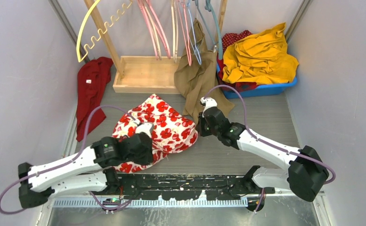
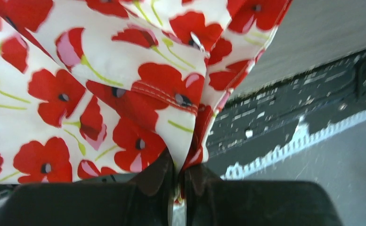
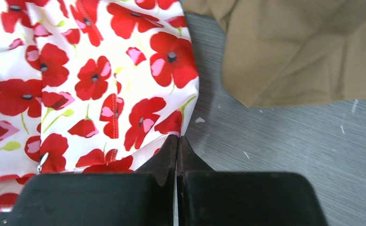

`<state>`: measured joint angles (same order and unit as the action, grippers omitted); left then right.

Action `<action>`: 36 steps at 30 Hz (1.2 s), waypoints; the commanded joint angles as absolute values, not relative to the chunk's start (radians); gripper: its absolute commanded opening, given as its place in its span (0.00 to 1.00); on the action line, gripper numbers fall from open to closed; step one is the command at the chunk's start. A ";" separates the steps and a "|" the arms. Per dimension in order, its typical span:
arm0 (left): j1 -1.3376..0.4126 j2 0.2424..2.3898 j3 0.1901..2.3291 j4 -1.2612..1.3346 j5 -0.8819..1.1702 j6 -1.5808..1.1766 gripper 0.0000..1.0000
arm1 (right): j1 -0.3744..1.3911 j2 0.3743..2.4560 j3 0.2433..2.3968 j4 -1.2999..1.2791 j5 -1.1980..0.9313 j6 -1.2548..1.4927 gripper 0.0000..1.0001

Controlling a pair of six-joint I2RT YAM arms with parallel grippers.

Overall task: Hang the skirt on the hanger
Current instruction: Flatten out the skirt at the center of the board.

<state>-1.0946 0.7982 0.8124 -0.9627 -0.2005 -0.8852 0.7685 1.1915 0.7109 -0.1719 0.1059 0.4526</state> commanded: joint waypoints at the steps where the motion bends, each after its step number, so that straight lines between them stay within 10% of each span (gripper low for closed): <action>1: -1.243 0.895 0.800 -0.900 -0.281 -1.022 0.12 | 0.756 1.165 0.702 -0.229 0.207 0.467 0.01; 19: -1.638 1.060 0.941 -0.864 -0.331 -1.177 0.24 | 0.575 1.092 0.649 -0.355 0.164 0.539 0.03; 25: -1.648 1.023 1.020 -0.974 -0.458 -1.180 0.26 | 0.549 1.011 0.712 -0.432 0.123 0.534 0.49; 36: -1.642 0.830 0.984 -1.114 -0.619 -1.219 0.32 | 0.490 1.064 1.255 -0.456 0.257 0.392 0.41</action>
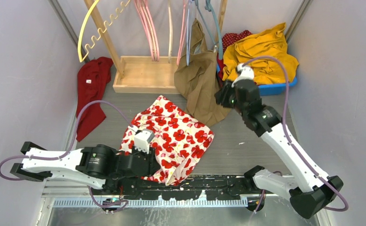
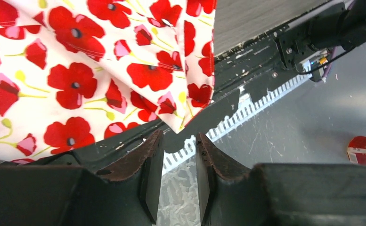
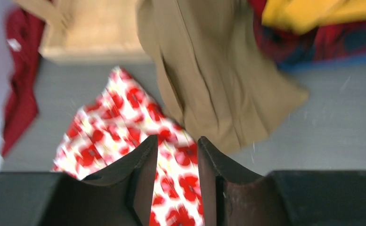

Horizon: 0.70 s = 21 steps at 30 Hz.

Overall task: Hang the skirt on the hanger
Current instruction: Flatten out the skirt at the center of the board, then adjust the skirt on the hanger.

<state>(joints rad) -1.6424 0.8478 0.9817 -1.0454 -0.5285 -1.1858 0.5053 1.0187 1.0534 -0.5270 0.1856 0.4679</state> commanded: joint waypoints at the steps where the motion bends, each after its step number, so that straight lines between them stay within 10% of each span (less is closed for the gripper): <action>1: -1.641 0.825 0.976 -1.114 -0.621 -1.221 0.32 | 0.490 1.077 1.300 -0.433 0.269 0.376 0.40; 8: -1.642 0.777 0.927 -1.071 -0.622 -1.217 0.32 | 0.480 1.225 1.452 -0.385 0.290 0.267 0.39; 21: -1.620 0.776 0.870 -1.027 -0.641 -1.188 0.33 | 0.480 1.234 0.883 -0.082 0.225 0.333 0.66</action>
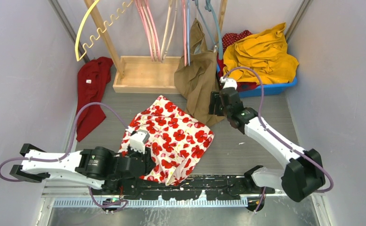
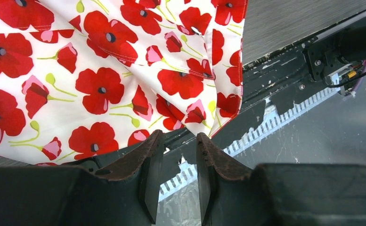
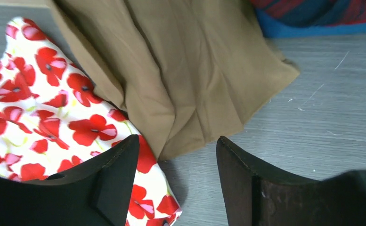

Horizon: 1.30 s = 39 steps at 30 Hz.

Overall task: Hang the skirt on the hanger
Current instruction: Adjust the skirt on the hanger.

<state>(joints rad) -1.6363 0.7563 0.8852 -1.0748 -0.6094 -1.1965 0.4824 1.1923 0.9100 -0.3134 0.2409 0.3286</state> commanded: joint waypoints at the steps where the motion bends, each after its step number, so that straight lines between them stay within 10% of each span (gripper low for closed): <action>1: -1.610 0.785 0.866 -1.023 -0.634 -1.184 0.33 | 0.481 1.266 0.878 -0.042 0.223 0.333 0.67; 8: -1.514 0.790 0.815 -0.940 -0.544 -1.117 0.32 | 0.480 1.522 0.911 0.170 0.249 0.327 0.67; 16: -1.393 0.770 0.769 -0.886 -0.444 -1.046 0.31 | 0.479 1.702 0.993 0.366 0.212 0.382 0.15; 39: -1.209 0.808 0.692 -0.770 -0.258 -0.954 0.28 | 0.338 2.069 1.273 1.014 0.112 0.799 0.11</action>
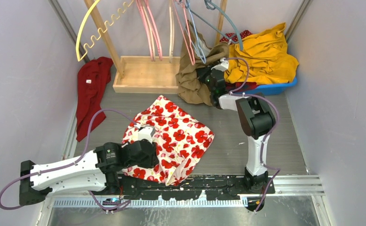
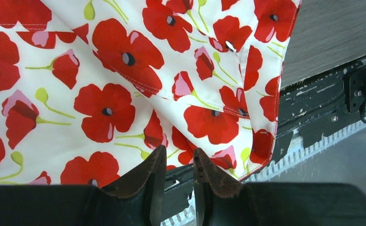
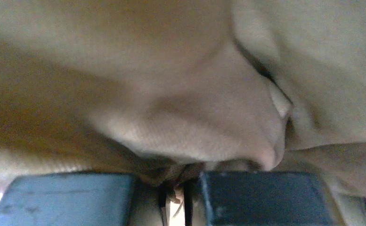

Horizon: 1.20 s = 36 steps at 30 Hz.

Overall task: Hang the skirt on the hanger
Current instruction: Adjust the skirt on the hanger.

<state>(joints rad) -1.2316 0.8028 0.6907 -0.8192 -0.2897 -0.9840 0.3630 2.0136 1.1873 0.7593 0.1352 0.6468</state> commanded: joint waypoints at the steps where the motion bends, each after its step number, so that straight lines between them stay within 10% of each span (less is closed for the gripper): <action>1: -1.202 0.809 0.692 -0.770 -0.253 -0.950 0.28 | 0.333 2.092 1.289 1.044 0.108 0.822 0.11; 16: -1.158 0.811 0.700 -0.766 -0.224 -0.929 0.27 | 0.311 2.266 1.469 1.180 0.061 0.946 0.14; 21: -1.156 0.811 0.700 -0.764 -0.224 -0.931 0.27 | 0.313 2.213 1.467 0.907 0.017 0.872 0.58; 36: -1.154 0.827 0.720 -0.741 -0.216 -0.922 0.27 | 0.322 1.844 1.223 0.485 -0.030 0.673 0.88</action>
<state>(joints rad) -1.1610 0.8261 0.6884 -0.7940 -0.2234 -0.9367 0.3252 2.0109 1.2743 0.5644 0.0017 0.7506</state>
